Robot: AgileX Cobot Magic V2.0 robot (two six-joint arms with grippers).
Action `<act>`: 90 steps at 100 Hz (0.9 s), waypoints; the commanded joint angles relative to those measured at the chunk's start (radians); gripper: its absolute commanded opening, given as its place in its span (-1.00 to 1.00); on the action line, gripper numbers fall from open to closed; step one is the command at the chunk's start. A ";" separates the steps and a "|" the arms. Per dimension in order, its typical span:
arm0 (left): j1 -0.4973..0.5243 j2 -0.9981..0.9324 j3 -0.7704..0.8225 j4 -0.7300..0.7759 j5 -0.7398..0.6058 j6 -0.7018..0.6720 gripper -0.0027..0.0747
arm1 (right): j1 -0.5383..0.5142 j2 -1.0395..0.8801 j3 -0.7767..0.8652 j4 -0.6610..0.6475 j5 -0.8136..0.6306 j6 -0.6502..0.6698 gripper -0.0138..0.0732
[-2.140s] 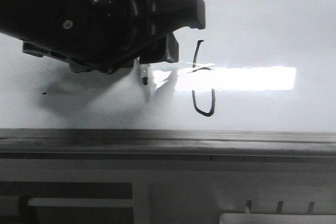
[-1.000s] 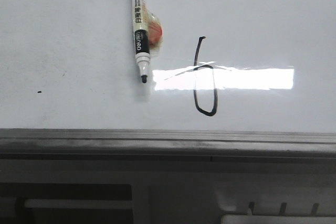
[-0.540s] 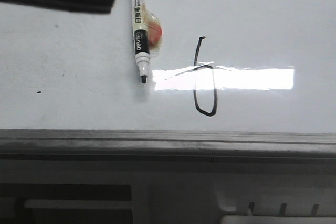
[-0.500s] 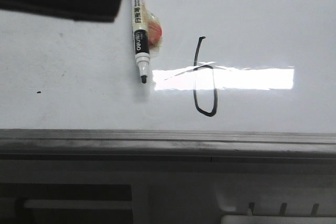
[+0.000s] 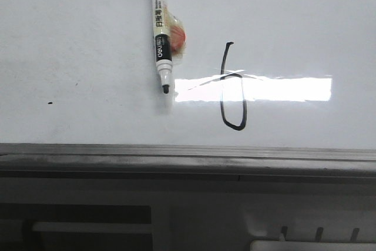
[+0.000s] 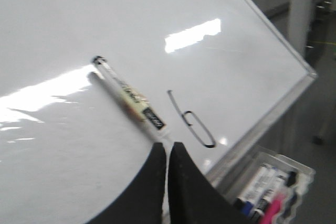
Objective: Write number 6 on whiteboard
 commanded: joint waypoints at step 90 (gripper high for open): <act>0.730 -0.445 0.292 0.948 0.289 -1.006 -0.98 | -0.003 0.029 -0.018 -0.007 -0.076 0.000 -0.83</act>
